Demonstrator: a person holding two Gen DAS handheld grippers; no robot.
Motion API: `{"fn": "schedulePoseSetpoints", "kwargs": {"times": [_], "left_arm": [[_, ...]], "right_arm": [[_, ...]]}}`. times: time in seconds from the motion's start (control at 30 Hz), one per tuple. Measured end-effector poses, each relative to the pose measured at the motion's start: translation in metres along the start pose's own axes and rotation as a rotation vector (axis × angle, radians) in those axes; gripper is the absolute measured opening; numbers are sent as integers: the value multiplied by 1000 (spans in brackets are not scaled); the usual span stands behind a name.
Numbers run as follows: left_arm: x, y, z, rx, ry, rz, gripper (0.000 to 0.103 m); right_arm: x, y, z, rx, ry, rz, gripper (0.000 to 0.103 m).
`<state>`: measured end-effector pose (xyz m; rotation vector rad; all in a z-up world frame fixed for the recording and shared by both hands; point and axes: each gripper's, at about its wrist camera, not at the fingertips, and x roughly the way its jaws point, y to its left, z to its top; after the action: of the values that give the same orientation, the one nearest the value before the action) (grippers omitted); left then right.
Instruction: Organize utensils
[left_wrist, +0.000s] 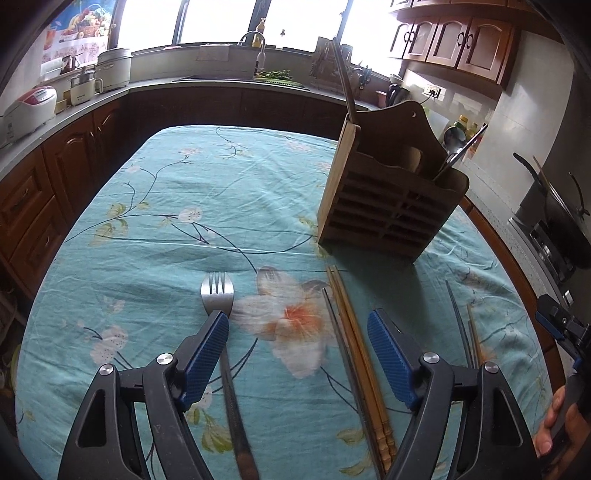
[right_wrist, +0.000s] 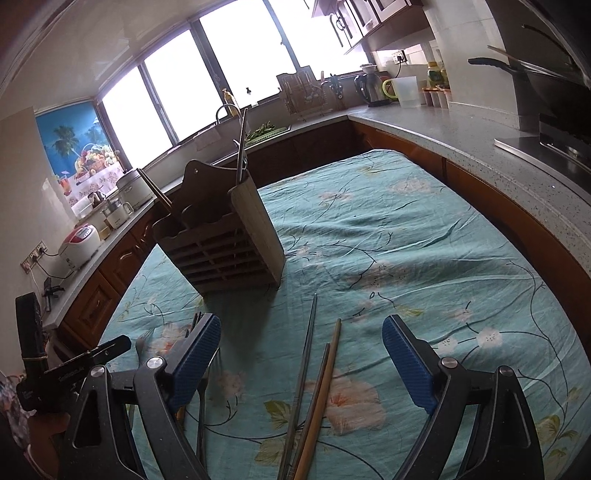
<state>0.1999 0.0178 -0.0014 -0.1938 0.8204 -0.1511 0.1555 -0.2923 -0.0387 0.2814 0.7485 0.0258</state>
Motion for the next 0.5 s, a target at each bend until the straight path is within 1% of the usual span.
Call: {"fn": "schedulePoseSetpoints", "kwargs": {"times": [0.03,0.13,0.2,0.23,0.3,0.37,0.5], "left_arm": [[3,-1,1,6,7,1,75],[18,-6,5,20,35,-1,69],[29,-9,7,31,60,4,63],[35,-10,8,34,74,7,59],[46,-12,10,36,97,6,56],[55,-15,12,39,108,7,54],[72,-21,16,56,125,15,51]], "right_arm": [[2,0,1,-4,5,-2,85],[10,1,2,-12,27,-6,75],[18,2,2,-18,47,-12,61],[23,2,2,-19,61,-13,59],[34,2,2,-21,87,-16,48],[45,4,2,-28,111,-19,42],[67,7,3,-53,151,-28,35]]}}
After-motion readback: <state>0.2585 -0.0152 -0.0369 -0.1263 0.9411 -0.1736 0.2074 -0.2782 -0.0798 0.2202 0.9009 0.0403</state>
